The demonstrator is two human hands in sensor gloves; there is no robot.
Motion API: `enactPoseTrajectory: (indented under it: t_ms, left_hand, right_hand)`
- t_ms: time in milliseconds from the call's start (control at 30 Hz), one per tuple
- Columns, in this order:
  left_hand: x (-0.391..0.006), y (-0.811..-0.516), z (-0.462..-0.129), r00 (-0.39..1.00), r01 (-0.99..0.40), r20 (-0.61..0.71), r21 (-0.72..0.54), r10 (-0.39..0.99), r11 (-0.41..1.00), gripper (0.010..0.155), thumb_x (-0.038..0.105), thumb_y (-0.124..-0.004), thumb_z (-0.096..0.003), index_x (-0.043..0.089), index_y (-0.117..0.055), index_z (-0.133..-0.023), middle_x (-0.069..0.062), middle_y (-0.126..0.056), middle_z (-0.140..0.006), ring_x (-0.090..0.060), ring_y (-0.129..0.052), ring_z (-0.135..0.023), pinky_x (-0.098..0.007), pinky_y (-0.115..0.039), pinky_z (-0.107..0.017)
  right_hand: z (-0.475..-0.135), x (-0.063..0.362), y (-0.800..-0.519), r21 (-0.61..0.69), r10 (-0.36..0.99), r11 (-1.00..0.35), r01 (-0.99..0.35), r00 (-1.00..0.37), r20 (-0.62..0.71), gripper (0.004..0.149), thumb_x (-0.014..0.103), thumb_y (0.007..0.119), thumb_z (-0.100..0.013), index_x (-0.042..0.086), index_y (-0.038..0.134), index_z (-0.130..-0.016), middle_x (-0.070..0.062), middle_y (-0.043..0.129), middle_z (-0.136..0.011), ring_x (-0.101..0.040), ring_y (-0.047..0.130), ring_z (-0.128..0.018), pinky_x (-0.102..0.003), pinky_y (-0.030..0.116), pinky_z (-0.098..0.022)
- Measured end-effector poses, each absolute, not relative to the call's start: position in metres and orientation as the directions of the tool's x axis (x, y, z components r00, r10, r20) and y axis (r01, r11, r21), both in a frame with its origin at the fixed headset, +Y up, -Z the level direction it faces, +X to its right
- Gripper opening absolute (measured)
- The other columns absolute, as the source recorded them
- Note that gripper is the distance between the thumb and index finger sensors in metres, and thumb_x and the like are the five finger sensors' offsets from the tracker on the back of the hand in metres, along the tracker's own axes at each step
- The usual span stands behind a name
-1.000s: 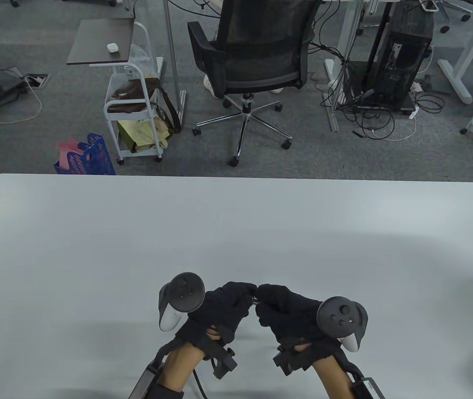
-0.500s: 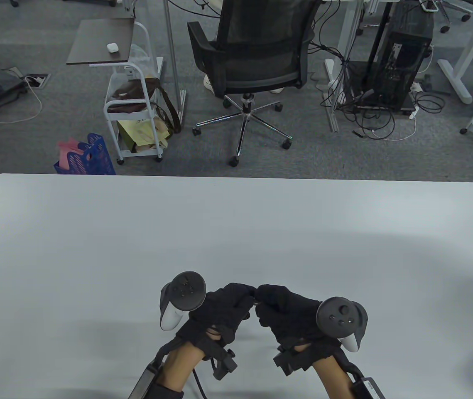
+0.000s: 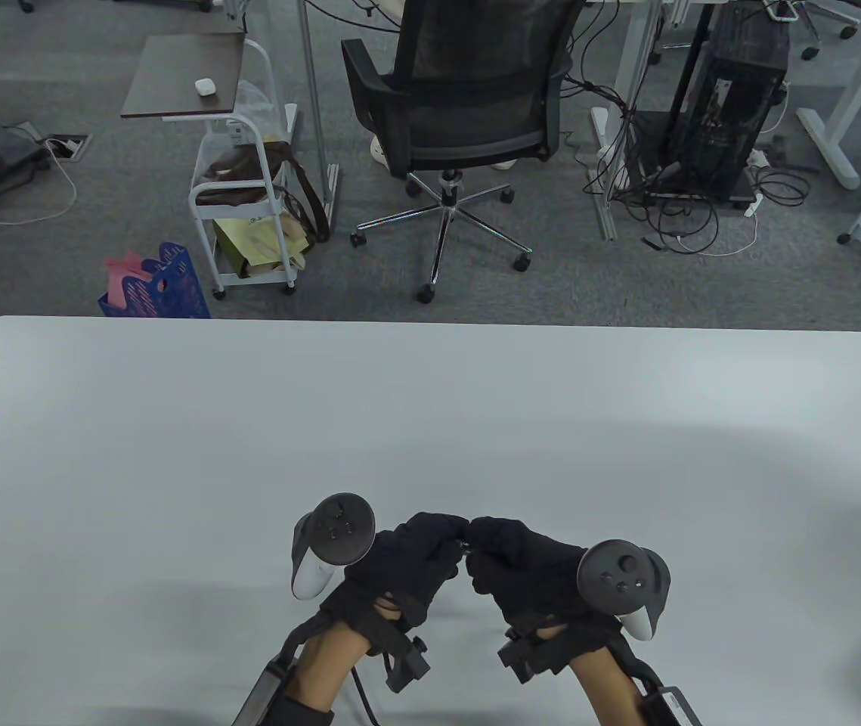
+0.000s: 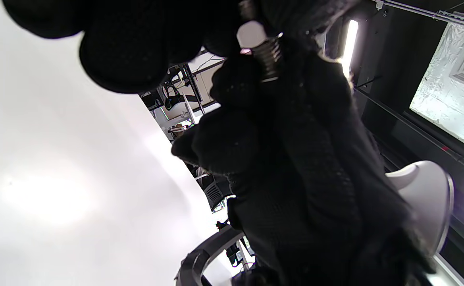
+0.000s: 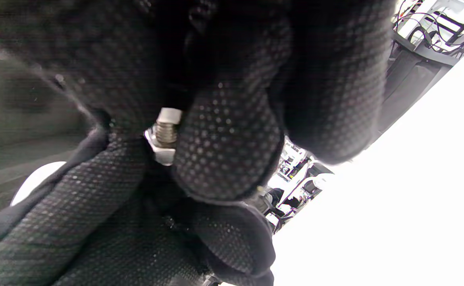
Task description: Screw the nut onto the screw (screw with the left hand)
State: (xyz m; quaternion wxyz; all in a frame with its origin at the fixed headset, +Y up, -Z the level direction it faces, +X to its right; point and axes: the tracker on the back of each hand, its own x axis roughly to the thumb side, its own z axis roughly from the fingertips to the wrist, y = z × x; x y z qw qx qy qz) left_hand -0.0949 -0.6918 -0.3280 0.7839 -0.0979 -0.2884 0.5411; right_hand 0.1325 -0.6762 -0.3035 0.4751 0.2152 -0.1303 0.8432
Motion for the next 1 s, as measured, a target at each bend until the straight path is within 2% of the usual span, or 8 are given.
enactPoseTrajectory:
  t_ms: [67, 233, 400, 467, 667, 800, 900, 1000]
  left_hand:
    - [-0.0964, -0.6922, -0.3280, 0.245, -0.807, 0.337, -0.449, 0.909, 0.384, 0.066, 0.043, -0.065, -0.0445, 0.007, -0.061, -0.099, -0.029, -0.071, -0.090, -0.045, -0.089, -0.058, -0.062, -0.068, -0.049]
    - [-0.0964, -0.6916, -0.3280, 0.281, -0.808, 0.323, -0.428, 0.904, 0.404, 0.060, 0.040, -0.065, -0.0441, 0.003, -0.076, -0.089, -0.031, -0.080, -0.082, -0.048, -0.092, -0.052, -0.064, -0.069, -0.046]
    - [-0.0948, -0.6919, -0.3286, 0.245, -0.787, 0.333, -0.480, 0.910, 0.388, 0.057, 0.037, -0.067, -0.0449, 0.007, -0.064, -0.094, -0.027, -0.072, -0.088, -0.044, -0.089, -0.058, -0.062, -0.068, -0.050]
    - [-0.0952, -0.6920, -0.3279, 0.238, -0.789, 0.337, -0.480, 0.911, 0.384, 0.064, 0.041, -0.067, -0.0447, 0.008, -0.059, -0.099, -0.028, -0.069, -0.091, -0.045, -0.088, -0.060, -0.062, -0.068, -0.050]
    - [-0.0939, -0.6905, -0.3268, 0.286, -0.801, 0.334, -0.431, 0.898, 0.416, 0.060, 0.041, -0.065, -0.0442, 0.002, -0.074, -0.090, -0.031, -0.079, -0.083, -0.047, -0.092, -0.053, -0.064, -0.069, -0.046]
    - [-0.0936, -0.6905, -0.3270, 0.261, -0.781, 0.340, -0.476, 0.904, 0.404, 0.058, 0.036, -0.068, -0.0449, 0.006, -0.064, -0.094, -0.027, -0.072, -0.088, -0.045, -0.089, -0.058, -0.062, -0.067, -0.049]
    - [-0.0955, -0.6919, -0.3271, 0.248, -0.801, 0.329, -0.459, 0.911, 0.384, 0.066, 0.045, -0.067, -0.0443, 0.008, -0.059, -0.099, -0.028, -0.070, -0.091, -0.045, -0.089, -0.059, -0.062, -0.068, -0.050]
    - [-0.0967, -0.6921, -0.3269, 0.280, -0.817, 0.317, -0.417, 0.906, 0.398, 0.066, 0.045, -0.065, -0.0439, 0.004, -0.069, -0.095, -0.031, -0.076, -0.086, -0.047, -0.091, -0.055, -0.063, -0.069, -0.047]
  right_hand:
    - [-0.3034, 0.1323, -0.6761, -0.016, 0.744, -0.515, -0.857, -0.456, 0.487, 0.046, 0.036, 0.095, -0.032, 0.020, 0.087, -0.075, -0.004, 0.103, -0.063, -0.010, 0.115, -0.030, -0.039, 0.101, -0.034]
    - [-0.3033, 0.1315, -0.6764, -0.016, 0.739, -0.524, -0.852, -0.464, 0.489, 0.046, 0.036, 0.095, -0.032, 0.020, 0.086, -0.075, -0.004, 0.103, -0.063, -0.009, 0.115, -0.030, -0.039, 0.101, -0.034]
    - [-0.3034, 0.1324, -0.6761, -0.017, 0.743, -0.518, -0.855, -0.459, 0.488, 0.046, 0.036, 0.094, -0.032, 0.020, 0.086, -0.075, -0.004, 0.103, -0.063, -0.010, 0.115, -0.030, -0.039, 0.100, -0.035]
    - [-0.3034, 0.1323, -0.6762, -0.017, 0.742, -0.518, -0.855, -0.459, 0.488, 0.046, 0.037, 0.095, -0.032, 0.020, 0.086, -0.075, -0.004, 0.103, -0.063, -0.010, 0.115, -0.030, -0.039, 0.101, -0.034]
    - [-0.3031, 0.1317, -0.6763, -0.016, 0.737, -0.525, -0.851, -0.464, 0.491, 0.046, 0.037, 0.095, -0.032, 0.020, 0.087, -0.075, -0.004, 0.103, -0.063, -0.009, 0.115, -0.030, -0.039, 0.101, -0.034]
    - [-0.3031, 0.1320, -0.6762, -0.016, 0.738, -0.524, -0.851, -0.464, 0.490, 0.046, 0.036, 0.094, -0.032, 0.020, 0.086, -0.075, -0.004, 0.103, -0.063, -0.009, 0.115, -0.030, -0.039, 0.100, -0.035]
    - [-0.3032, 0.1325, -0.6758, -0.018, 0.741, -0.518, -0.855, -0.460, 0.489, 0.046, 0.036, 0.095, -0.032, 0.020, 0.086, -0.075, -0.004, 0.103, -0.063, -0.010, 0.115, -0.030, -0.039, 0.100, -0.034]
    - [-0.3031, 0.1318, -0.6765, -0.015, 0.739, -0.525, -0.851, -0.464, 0.489, 0.046, 0.036, 0.095, -0.032, 0.020, 0.086, -0.075, -0.004, 0.103, -0.063, -0.010, 0.115, -0.030, -0.039, 0.100, -0.034]
